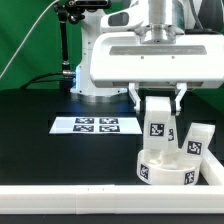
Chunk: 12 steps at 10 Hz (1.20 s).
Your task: Assemble stool
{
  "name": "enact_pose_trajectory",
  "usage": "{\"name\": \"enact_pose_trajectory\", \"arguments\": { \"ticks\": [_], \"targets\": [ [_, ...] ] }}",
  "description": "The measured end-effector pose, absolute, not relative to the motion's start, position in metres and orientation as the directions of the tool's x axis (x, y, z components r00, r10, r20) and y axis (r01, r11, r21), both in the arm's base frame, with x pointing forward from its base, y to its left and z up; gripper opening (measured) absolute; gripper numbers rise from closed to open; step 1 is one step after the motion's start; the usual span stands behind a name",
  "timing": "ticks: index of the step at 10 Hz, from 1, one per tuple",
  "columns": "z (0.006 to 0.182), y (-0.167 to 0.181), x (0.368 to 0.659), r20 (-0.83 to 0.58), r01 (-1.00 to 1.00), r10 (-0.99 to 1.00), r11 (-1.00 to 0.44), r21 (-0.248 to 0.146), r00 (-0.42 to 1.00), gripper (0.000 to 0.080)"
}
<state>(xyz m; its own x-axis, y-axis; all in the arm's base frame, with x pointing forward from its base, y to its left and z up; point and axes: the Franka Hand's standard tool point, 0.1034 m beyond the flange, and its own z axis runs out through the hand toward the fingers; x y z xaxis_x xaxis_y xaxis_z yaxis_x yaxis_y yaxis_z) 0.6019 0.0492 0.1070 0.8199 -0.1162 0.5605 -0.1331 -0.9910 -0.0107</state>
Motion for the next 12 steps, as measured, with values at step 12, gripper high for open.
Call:
{"name": "enact_pose_trajectory", "arguments": {
  "ticks": [12],
  "targets": [
    [0.089,0.054,0.598,0.591,-0.119,-0.085,-0.993,0.019,0.802,0.0338]
  ]
}}
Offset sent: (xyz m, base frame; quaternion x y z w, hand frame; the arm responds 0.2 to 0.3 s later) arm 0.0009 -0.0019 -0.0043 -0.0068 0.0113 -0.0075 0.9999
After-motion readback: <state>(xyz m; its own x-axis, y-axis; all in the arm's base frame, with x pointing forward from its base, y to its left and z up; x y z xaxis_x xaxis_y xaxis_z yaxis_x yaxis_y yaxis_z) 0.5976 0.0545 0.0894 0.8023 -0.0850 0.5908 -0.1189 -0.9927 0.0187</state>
